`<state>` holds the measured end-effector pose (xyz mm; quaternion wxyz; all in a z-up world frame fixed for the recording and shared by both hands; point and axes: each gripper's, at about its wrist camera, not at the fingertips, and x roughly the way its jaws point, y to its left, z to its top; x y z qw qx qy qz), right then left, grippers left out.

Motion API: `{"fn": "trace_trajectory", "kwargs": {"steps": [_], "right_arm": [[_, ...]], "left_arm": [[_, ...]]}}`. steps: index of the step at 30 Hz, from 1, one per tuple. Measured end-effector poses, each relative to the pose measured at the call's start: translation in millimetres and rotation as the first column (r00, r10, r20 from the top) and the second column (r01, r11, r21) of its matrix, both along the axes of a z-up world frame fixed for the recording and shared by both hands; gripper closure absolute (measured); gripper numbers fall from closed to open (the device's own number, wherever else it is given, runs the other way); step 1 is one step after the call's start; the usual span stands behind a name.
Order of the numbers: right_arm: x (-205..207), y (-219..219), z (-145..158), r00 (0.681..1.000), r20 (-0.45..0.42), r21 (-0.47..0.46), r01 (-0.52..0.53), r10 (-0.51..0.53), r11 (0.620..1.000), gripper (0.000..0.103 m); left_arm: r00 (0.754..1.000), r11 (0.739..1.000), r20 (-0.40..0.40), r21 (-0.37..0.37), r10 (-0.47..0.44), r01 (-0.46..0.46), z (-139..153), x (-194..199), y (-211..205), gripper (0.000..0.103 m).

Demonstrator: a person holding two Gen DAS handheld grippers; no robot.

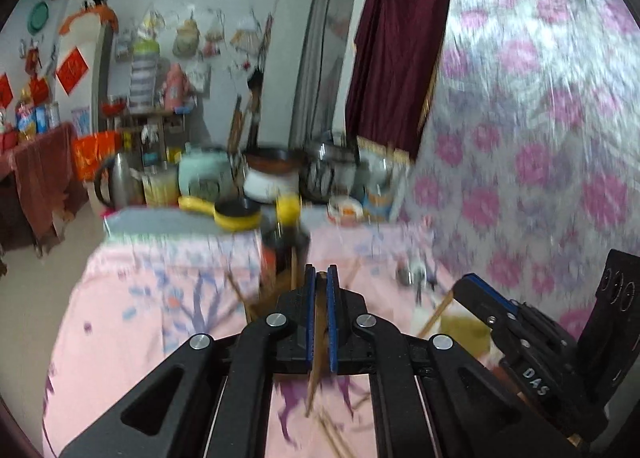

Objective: Organize utensils
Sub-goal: 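Lift both chopsticks and insert them into the wooden holder, then open both tools over the holder and pull them away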

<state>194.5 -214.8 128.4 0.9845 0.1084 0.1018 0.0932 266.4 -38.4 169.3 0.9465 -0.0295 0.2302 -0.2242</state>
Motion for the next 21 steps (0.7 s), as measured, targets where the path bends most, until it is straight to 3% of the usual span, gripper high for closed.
{"fn": "trace_trajectory", "kwargs": {"steps": [3,5,7,11,14,15,16,17,18,21], "right_arm": [[28,4,19,0.993,0.092,0.001,0.078,-0.078,0.997,0.097],[45,6,15,0.989,0.106,0.011,0.104,-0.104,0.995,0.097],[63,6,-4,0.987,0.077,-0.001,0.145,-0.144,0.989,0.097],[85,2,-51,0.987,-0.041,-0.040,0.157,-0.158,0.987,0.097],[87,-8,-67,0.985,-0.128,-0.003,0.117,-0.117,0.993,0.091],[85,-11,-65,0.985,-0.142,0.015,0.100,-0.097,0.995,0.091],[80,-13,-60,0.987,-0.138,0.028,0.093,-0.088,0.995,0.091],[76,-15,-55,0.988,-0.127,0.034,0.095,-0.090,0.995,0.090],[70,-15,-51,0.989,-0.118,0.036,0.094,-0.089,0.995,0.090],[49,-16,-44,0.993,-0.088,0.048,0.080,-0.075,0.996,0.090]], "left_arm": [[0.993,0.998,0.104,-0.026,0.063,-0.061,25,16,1,0.097],[0.974,0.991,0.180,-0.043,0.135,-0.129,28,27,0,0.097],[0.967,0.984,0.184,-0.038,0.179,-0.175,16,40,-2,0.097],[0.984,0.984,0.015,-0.007,0.176,-0.176,-62,74,-5,0.097],[0.985,0.989,-0.098,-0.009,0.145,-0.146,-107,75,3,0.096],[0.984,0.990,-0.110,-0.020,0.137,-0.140,-112,71,6,0.086],[0.984,0.991,-0.117,-0.022,0.132,-0.135,-114,68,9,0.070],[0.983,0.990,-0.119,-0.022,0.137,-0.141,-112,63,12,0.025],[0.980,0.983,-0.090,-0.031,0.175,-0.179,-108,56,16,0.004],[0.978,0.977,-0.042,-0.043,0.206,-0.208,-98,39,25,0.005]]}}
